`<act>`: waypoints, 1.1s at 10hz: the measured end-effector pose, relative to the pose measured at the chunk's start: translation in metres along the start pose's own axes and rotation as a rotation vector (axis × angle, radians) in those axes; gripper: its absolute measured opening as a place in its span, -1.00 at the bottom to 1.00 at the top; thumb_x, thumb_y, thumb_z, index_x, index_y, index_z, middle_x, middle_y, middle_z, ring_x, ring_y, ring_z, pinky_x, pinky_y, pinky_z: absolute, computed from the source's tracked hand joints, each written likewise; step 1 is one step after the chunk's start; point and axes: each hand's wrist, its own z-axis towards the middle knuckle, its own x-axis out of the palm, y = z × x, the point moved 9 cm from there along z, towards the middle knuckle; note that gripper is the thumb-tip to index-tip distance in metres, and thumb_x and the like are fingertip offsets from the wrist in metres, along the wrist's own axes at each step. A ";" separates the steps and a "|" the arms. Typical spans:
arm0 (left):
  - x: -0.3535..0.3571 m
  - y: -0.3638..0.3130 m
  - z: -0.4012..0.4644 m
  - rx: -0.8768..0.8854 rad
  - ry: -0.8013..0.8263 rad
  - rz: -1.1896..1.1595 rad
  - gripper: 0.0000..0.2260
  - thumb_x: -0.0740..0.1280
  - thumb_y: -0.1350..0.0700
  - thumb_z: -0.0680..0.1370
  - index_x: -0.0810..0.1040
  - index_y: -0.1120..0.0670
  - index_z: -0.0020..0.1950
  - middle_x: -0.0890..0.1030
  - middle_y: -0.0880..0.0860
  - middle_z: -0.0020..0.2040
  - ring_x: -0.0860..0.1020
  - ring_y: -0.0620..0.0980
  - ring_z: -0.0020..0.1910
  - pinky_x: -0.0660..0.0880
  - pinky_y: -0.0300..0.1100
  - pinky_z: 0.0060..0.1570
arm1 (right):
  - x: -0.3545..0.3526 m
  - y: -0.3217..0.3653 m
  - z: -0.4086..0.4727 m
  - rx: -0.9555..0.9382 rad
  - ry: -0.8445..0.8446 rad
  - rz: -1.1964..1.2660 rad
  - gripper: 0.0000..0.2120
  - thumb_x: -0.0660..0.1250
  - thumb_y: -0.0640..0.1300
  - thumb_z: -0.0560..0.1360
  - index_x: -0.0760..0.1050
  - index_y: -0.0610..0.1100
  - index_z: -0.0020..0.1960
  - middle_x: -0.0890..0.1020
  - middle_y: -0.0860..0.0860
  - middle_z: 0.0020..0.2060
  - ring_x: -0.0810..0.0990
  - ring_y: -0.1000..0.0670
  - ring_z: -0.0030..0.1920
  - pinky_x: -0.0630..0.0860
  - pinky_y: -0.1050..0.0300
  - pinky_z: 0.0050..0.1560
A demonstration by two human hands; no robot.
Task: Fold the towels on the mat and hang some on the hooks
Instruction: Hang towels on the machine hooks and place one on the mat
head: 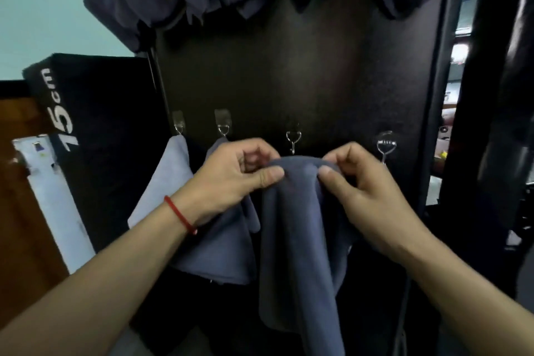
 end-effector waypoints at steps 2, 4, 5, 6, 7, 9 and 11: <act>-0.024 0.011 0.020 -0.061 -0.115 0.024 -0.89 0.39 0.25 0.56 0.65 0.16 0.06 0.69 0.04 -0.08 0.59 -0.13 -0.07 0.52 -0.32 0.00 | -0.011 0.017 0.022 -0.111 -0.168 -0.360 -0.93 0.45 -0.06 0.53 0.55 0.02 -0.04 0.62 0.16 -0.17 0.58 0.14 -0.13 0.52 0.13 -0.01; -0.025 0.009 0.041 0.085 -0.547 0.543 -0.85 0.47 0.21 0.50 0.66 -0.03 -0.04 0.66 -0.12 -0.15 0.61 -0.21 -0.10 0.52 -0.31 -0.04 | 0.025 0.022 0.041 -0.390 -0.207 -0.927 -0.81 0.40 -0.13 0.55 0.52 -0.05 0.15 0.48 -0.04 0.03 0.52 -0.12 -0.09 0.45 0.02 -0.37; -0.010 0.010 0.030 0.183 -0.642 0.664 -0.89 0.46 0.20 0.49 0.62 0.00 -0.07 0.57 -0.08 -0.11 0.54 -0.20 -0.08 0.43 -0.39 -0.05 | 0.030 0.009 0.037 -0.422 -0.270 -0.994 -0.84 0.39 -0.19 0.54 0.56 -0.11 0.13 0.52 -0.06 -0.04 0.47 -0.13 -0.09 0.47 -0.04 -0.35; -0.009 0.023 0.021 0.149 -0.680 0.606 -0.93 0.48 0.18 0.50 0.65 0.02 -0.11 0.57 -0.09 -0.11 0.54 -0.17 -0.08 0.47 -0.31 -0.04 | 0.036 0.004 0.031 -0.440 -0.289 -1.009 -0.91 0.37 -0.21 0.55 0.55 -0.11 0.06 0.54 -0.06 -0.06 0.45 -0.13 -0.11 0.43 -0.07 -0.28; -0.004 0.027 0.015 0.148 -0.650 0.729 -0.97 0.47 0.12 0.51 0.70 0.00 -0.07 0.59 -0.10 -0.07 0.51 -0.07 -0.03 0.48 -0.11 0.04 | 0.037 -0.002 0.024 -0.364 -0.304 -0.995 -0.87 0.40 -0.17 0.56 0.56 -0.07 0.10 0.54 -0.03 -0.02 0.46 -0.12 -0.04 0.40 -0.06 -0.17; 0.013 0.032 0.001 0.088 -0.459 0.828 -0.69 0.23 0.23 0.57 0.66 0.01 0.21 0.64 0.05 0.12 0.56 0.08 0.12 0.49 -0.10 0.17 | 0.044 -0.010 0.000 -0.279 -0.330 -1.036 -0.66 0.34 -0.12 0.59 0.50 -0.07 0.36 0.54 -0.02 0.11 0.48 -0.11 0.06 0.37 -0.04 -0.07; 0.020 0.054 -0.009 -0.147 -0.446 0.339 -0.77 0.25 -0.04 0.62 0.56 -0.15 0.26 0.65 -0.15 0.08 0.59 -0.17 0.14 0.43 -0.37 0.11 | 0.049 -0.018 -0.016 -0.153 -0.200 -0.657 -0.64 0.23 -0.06 0.64 0.39 -0.05 0.43 0.47 0.00 0.28 0.48 -0.03 0.16 0.53 -0.01 0.03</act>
